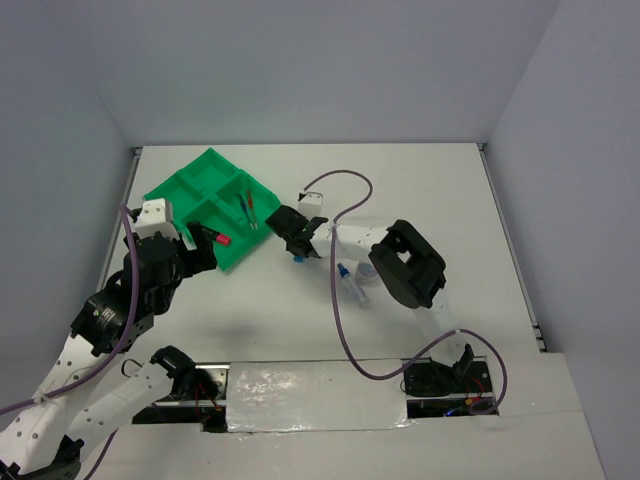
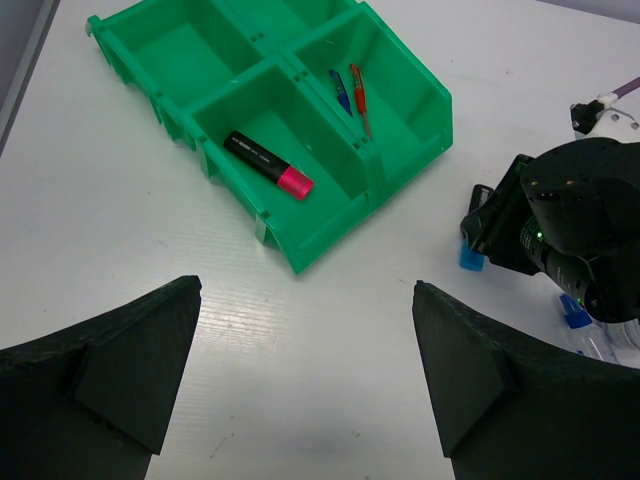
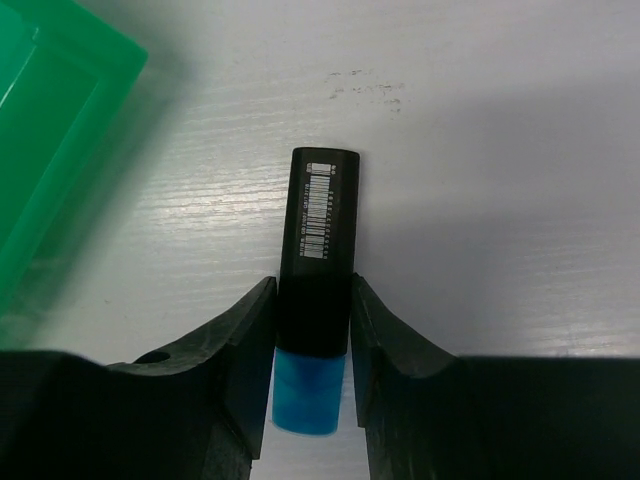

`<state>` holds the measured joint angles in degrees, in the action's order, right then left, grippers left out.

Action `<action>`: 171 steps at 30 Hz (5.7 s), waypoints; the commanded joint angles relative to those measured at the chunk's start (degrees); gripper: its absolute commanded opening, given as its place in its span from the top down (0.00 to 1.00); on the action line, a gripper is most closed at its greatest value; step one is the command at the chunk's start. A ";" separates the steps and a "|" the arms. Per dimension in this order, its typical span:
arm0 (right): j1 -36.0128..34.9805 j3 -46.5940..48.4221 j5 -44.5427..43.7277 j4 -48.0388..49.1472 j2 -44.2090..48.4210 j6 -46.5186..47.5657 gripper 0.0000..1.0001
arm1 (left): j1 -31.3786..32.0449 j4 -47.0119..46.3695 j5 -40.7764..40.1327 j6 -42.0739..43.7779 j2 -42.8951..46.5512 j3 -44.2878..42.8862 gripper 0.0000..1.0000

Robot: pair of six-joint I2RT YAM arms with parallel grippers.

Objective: Sort the stationery into containers
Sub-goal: Pick up the pen from the center of the board, then place the pen in the storage box, then pick up the pen from the center of the board, then place the pen in the storage box.

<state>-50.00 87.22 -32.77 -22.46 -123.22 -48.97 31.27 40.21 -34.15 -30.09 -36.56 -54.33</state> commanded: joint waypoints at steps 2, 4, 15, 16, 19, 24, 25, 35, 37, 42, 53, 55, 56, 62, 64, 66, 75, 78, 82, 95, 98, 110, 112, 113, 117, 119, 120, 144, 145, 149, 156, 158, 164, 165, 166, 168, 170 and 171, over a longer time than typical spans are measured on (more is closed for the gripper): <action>-0.01 -3.81 1.56 -0.75 1.66 1.86 0.76 | -0.24 -2.32 0.23 1.08 0.43 -0.17 0.01; -0.19 -5.12 3.15 1.79 3.50 4.74 0.88 | -0.24 -2.32 0.23 1.08 0.34 -0.17 0.01; -9.50 -15.59 5.94 26.74 18.98 32.48 1.00 | -0.33 -2.15 -0.56 0.56 1.22 -0.17 0.01; -10.03 -15.50 7.36 28.77 18.98 34.88 1.00 | -0.33 -2.06 -0.65 0.55 1.22 -0.17 0.01; -10.73 -14.80 15.70 35.71 17.84 42.71 0.98 | -0.33 -1.62 -1.70 0.12 1.49 -0.26 0.01; -10.47 -1.46 20.12 34.51 8.01 51.66 0.97 | -0.42 -2.32 -1.45 0.29 2.89 0.10 0.01; -10.47 3.43 19.77 33.28 6.43 52.48 0.97 | -0.42 -2.24 -1.79 0.20 2.98 0.01 0.01; -9.07 24.48 21.61 30.02 -9.14 55.56 0.73 | -0.42 -2.06 -2.85 -0.24 4.21 0.10 0.01; -8.63 27.29 22.05 29.49 -11.50 55.56 0.64 | -0.42 -2.15 -2.50 -0.15 4.12 0.10 0.01; -8.10 27.76 24.25 28.96 -11.35 54.86 0.27 | -0.42 -2.15 -2.06 0.03 3.68 -0.08 0.01; -2.40 0.53 35.82 34.94 18.04 52.67 0.22 | -0.50 -1.97 -2.50 0.03 4.21 0.01 0.01; 1.91 -7.48 38.92 30.49 23.87 51.53 0.21 | -0.59 -2.15 -2.15 0.20 4.21 0.01 0.01; 3.14 -11.94 36.66 28.37 26.43 50.82 0.21 | -0.68 -2.24 -2.06 0.12 4.21 0.01 0.01; 15.00 -24.97 18.37 9.57 38.57 43.62 0.21 | -1.03 -2.85 -0.57 0.73 4.21 0.10 0.01; 18.51 -27.35 14.43 6.56 41.56 37.65 0.21 | -1.21 -3.20 -0.04 0.91 4.21 0.27 0.01; 20.20 -31.39 12.48 4.28 45.58 34.75 0.21 | -1.21 -3.29 0.31 0.91 4.12 0.27 0.01; 25.65 -43.09 2.71 -2.24 57.12 14.91 0.21 | -1.47 -3.12 1.37 0.91 2.11 0.45 0.01; 25.65 -49.24 5.16 4.93 62.12 13.54 0.21 | -1.56 -3.38 1.98 1.08 2.19 0.53 0.01; 26.27 -56.35 12.07 16.89 66.88 28.35 0.24 | -1.56 -3.73 1.98 1.08 2.63 0.89 0.01; 29.60 -46.88 19.67 8.49 51.16 55.56 0.26 | -1.82 -3.82 2.34 1.26 1.40 0.89 0.01; 30.31 -46.44 23.36 9.28 48.87 56.27 0.27 | -1.82 -3.91 2.16 1.26 1.23 1.06 0.01; 30.75 -42.66 38.48 6.73 41.67 62.33 0.27 | -1.82 -3.91 2.16 1.26 1.14 1.06 0.01; 31.10 -41.17 39.27 6.38 39.03 62.68 0.27 | -1.82 -3.82 2.07 1.26 1.22 0.98 0.01; 31.19 -40.73 38.93 6.29 38.06 62.77 0.27 | -1.82 -3.91 2.16 1.34 1.14 1.06 0.01; 31.28 -37.74 38.31 3.30 32.62 63.56 0.28 | -1.82 -3.91 2.07 1.43 1.05 0.98 0.01; 31.36 -37.39 39.18 2.77 31.29 63.56 0.31 | -1.82 -3.82 2.07 1.35 1.13 0.97 0.01; 31.36 -36.78 39.28 2.60 30.76 63.47 0.34 | -1.82 -3.82 1.98 1.35 1.22 1.06 0.01; 20.22 -21.04 21.68 14.17 39.29 46.69 1.00 | -1.91 -3.12 -0.65 0.38 2.81 0.80 0.01; 16.29 -20.86 24.40 20.03 37.63 45.47 1.00 | -2.00 -2.94 -1.00 0.12 2.98 0.71 0.01; 7.39 -15.45 32.68 31.94 28.41 37.74 1.00 | -2.26 -2.15 -3.55 -1.37 4.38 0.62 0.01; 0.52 -2.34 45.60 47.14 8.63 30.61 1.00 | -2.26 -1.27 -7.95 -3.31 7.90 0.89 0.01; -0.36 5.13 46.74 46.37 1.89 29.99 1.00 | -2.26 -1.62 -7.86 -3.31 8.34 0.98 0.01; -2.47 15.51 45.17 45.84 -7.11 30.77 0.87 | -2.26 -1.62 -6.98 -2.87 8.25 0.89 0.01; -2.65 18.48 44.21 43.23 -7.91 30.95 0.84 | -2.26 -1.80 -6.81 -2.79 8.34 0.97 0.01; -2.74 19.90 43.59 41.90 -8.70 31.47 0.80 | -2.26 -1.88 -6.46 -2.70 8.34 0.98 0.01; -2.82 22.19 43.32 39.78 -10.11 32.09 0.71 | -2.26 -2.06 -6.28 -2.61 8.34 0.98 0.01; -2.82 22.64 43.67 39.60 -10.11 32.62 0.52 | -2.26 -1.89 -6.19 -2.61 8.26 0.89 0.01; -2.91 22.56 43.50 39.42 -9.50 32.71 0.27 | -2.26 -1.80 -6.19 -2.52 8.25 0.80 0.01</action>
<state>-52.31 106.19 11.38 16.45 -133.51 -17.67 29.32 39.83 -40.23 -32.14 -28.62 -53.34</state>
